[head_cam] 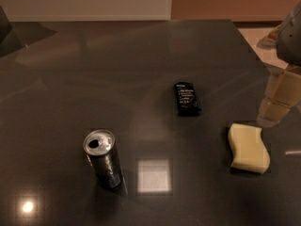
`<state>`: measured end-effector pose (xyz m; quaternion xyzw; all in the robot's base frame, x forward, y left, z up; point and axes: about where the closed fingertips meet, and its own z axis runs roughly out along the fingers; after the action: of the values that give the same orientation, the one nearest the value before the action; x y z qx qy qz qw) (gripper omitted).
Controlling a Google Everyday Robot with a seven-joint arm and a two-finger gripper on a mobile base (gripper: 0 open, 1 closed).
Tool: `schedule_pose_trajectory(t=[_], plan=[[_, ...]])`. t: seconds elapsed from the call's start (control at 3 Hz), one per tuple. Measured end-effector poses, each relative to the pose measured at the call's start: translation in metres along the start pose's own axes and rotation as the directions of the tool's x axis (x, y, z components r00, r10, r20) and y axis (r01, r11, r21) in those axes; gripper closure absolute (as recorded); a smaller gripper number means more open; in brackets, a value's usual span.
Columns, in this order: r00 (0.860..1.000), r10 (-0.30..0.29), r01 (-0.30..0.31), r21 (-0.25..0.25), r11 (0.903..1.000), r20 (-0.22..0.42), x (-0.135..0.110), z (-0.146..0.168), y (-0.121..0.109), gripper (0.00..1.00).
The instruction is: Pick rxbar chocolate
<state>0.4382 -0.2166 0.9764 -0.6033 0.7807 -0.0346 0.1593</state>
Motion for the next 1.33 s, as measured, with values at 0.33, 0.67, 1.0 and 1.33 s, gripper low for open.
schedule_pose_trajectory(t=[0.33, 0.67, 1.0, 1.33], plan=[[1.000, 0.000, 0.000, 0.000, 1.0000, 0.000, 0.000, 0.000, 0.000, 0.00], [0.999, 0.047, -0.047, 0.006, 0.9989, 0.014, -0.012, 0.006, -0.007, 0.00], [0.986, 0.164, -0.164, 0.003, 0.9864, 0.041, -0.030, 0.025, -0.021, 0.00], [0.953, 0.301, -0.300, -0.030, 0.9534, 0.035, -0.045, 0.049, -0.033, 0.00]])
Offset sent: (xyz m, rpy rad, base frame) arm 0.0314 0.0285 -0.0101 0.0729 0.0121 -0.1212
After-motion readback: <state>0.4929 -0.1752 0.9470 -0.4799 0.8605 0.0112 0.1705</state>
